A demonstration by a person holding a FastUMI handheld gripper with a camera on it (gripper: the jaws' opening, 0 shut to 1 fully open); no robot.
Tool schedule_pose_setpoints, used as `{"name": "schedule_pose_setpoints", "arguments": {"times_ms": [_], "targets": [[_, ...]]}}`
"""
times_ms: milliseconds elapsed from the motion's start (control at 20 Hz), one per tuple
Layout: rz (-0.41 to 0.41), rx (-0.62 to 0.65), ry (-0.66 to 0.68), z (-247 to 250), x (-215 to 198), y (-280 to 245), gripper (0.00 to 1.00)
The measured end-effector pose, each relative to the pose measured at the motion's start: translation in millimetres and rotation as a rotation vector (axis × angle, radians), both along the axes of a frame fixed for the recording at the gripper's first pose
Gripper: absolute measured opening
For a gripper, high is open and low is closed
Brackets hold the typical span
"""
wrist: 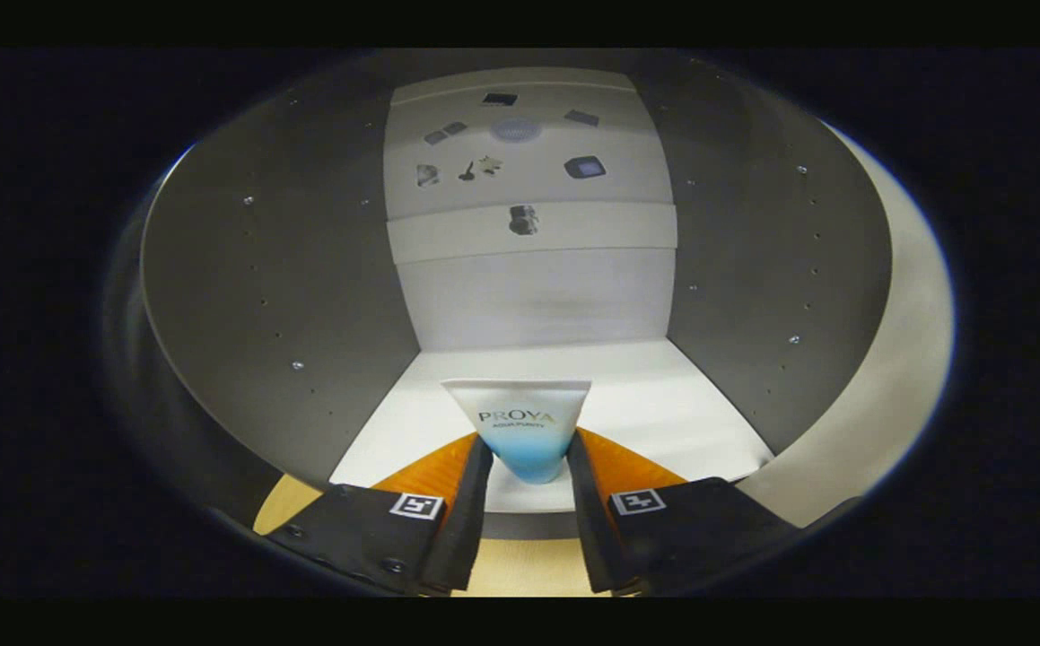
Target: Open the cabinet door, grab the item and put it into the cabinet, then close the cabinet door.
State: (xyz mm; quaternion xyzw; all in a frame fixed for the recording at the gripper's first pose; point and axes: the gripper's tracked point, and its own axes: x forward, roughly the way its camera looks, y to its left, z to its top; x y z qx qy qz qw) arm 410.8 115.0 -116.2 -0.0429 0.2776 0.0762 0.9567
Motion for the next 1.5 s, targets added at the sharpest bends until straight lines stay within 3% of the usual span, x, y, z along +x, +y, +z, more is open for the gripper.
{"name": "schedule_pose_setpoints", "arguments": {"times_ms": [450, 500, 550, 650, 800, 1000, 1250, 1500], "targets": [[0.007, -0.003, -0.016, -0.3, 10.1, -0.6, 0.58], [0.012, 0.001, -0.019, 1.9, 8.7, -0.1, 0.62], [0.021, 0.006, -0.022, 4.2, 5.9, 1.9, 0.77], [0.027, 0.002, -0.058, 15.6, 0.7, 2.6, 0.95], [0.04, -0.005, -0.121, 39.8, -17.7, 7.3, 0.99], [0.069, -0.008, -0.24, 85.8, -63.4, 13.8, 0.99], [0.133, -0.012, -0.375, 131.7, -148.9, 18.4, 0.98], [0.114, 0.001, -0.451, 163.2, -240.0, -15.1, 0.96]]}}
